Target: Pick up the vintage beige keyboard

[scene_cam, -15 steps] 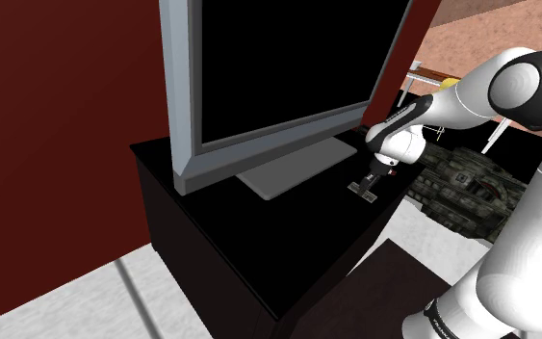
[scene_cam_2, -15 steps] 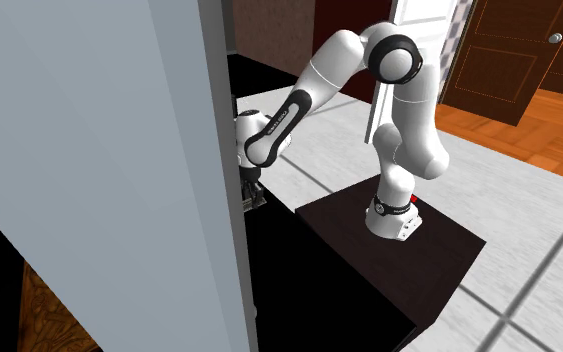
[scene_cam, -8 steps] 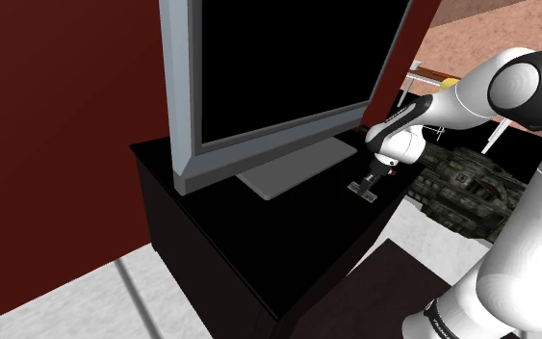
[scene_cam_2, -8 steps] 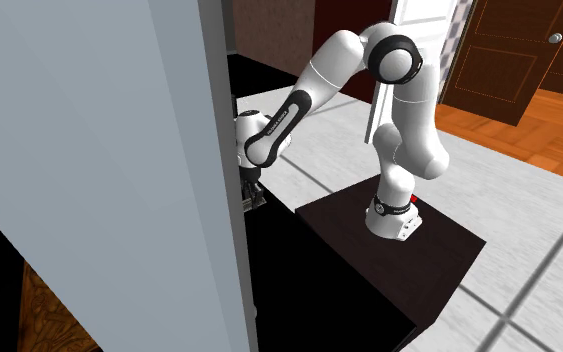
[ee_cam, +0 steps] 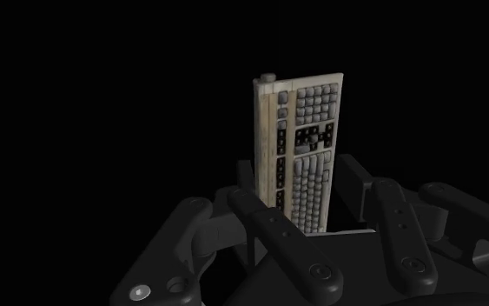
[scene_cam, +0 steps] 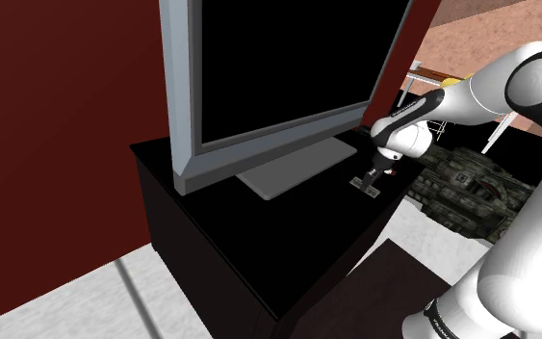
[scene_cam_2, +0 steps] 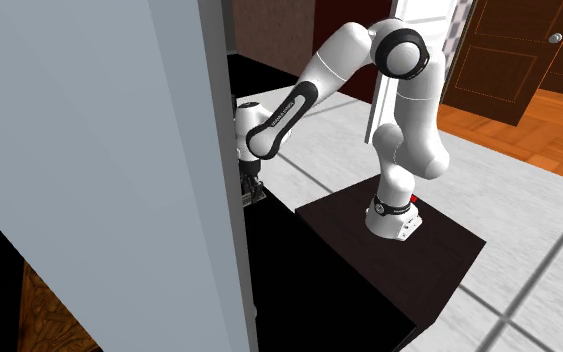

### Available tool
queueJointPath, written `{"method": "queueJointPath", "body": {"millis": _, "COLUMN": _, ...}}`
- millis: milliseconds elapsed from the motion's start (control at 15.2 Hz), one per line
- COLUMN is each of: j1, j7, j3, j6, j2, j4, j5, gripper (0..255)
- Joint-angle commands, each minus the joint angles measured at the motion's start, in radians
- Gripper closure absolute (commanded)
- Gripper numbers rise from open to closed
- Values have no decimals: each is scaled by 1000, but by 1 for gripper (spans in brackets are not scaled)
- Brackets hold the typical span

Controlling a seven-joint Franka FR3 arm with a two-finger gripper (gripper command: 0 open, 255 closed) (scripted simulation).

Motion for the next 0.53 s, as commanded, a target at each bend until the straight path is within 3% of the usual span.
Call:
{"method": "queueJointPath", "body": {"millis": 0, "j1": 6, "j7": 24, "j3": -9, "j6": -23, "j2": -25, "j4": 4, "j5": -30, "gripper": 255}}
{"method": "queueJointPath", "body": {"millis": 462, "j1": 15, "j7": 96, "j3": -25, "j6": -104, "j2": -109, "j4": 23, "j5": -122, "gripper": 255}}
